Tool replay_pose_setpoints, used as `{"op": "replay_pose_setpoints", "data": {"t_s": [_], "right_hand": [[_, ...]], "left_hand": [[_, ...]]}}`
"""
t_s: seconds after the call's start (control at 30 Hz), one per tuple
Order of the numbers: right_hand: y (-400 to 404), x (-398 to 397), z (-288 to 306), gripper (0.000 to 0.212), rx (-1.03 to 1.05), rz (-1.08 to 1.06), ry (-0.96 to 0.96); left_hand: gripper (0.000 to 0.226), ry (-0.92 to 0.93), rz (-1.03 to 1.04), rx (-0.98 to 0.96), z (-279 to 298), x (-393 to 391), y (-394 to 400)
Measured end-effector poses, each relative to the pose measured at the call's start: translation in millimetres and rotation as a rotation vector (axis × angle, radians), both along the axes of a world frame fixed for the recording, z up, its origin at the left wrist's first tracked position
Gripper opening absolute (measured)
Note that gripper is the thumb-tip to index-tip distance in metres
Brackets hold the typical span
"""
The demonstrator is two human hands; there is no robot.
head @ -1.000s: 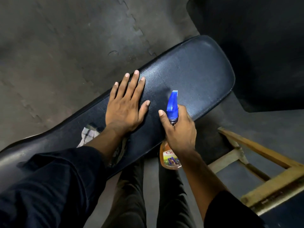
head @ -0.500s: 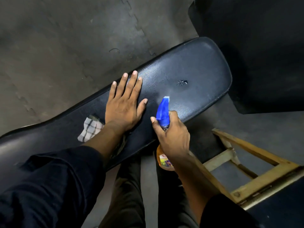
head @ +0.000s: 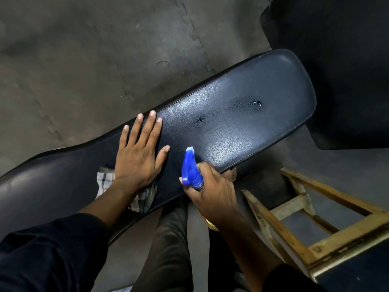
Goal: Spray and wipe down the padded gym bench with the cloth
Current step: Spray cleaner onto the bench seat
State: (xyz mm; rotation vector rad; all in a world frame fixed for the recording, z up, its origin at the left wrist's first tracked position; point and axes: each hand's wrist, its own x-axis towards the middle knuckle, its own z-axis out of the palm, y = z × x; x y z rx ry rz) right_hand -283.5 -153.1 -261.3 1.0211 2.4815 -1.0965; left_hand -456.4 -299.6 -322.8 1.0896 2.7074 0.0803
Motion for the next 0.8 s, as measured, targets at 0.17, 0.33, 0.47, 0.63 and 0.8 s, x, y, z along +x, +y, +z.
{"op": "replay_pose_setpoints", "data": {"t_s": [0.17, 0.33, 0.47, 0.63, 0.8], "right_hand": [[-17.1, -0.5, 1.1, 0.043, 0.026, 0.062, 0.024], [-24.4, 7.3, -9.9, 0.038, -0.033, 0.03, 0.015], [-34.6, 10.4, -16.8, 0.041, -0.008, 0.083, 0.066], [-39.8, 19.9, -24.5, 0.043, 0.001, -0.033, 0.12], [-34.0, 33.1, -31.7, 0.039, -0.007, -0.201, 0.114]], "left_hand": [[0.076, 0.006, 0.008, 0.02, -1.3, -0.4, 0.7], [0.077, 0.017, 0.009, 0.017, -3.0, -0.5, 1.1], [0.076, 0.037, 0.011, 0.007, -3.2, -1.1, 1.0], [0.072, 0.038, 0.019, 0.012, -1.4, 0.6, 1.2], [0.069, 0.075, 0.016, 0.022, -2.3, 1.6, 0.9]]}}
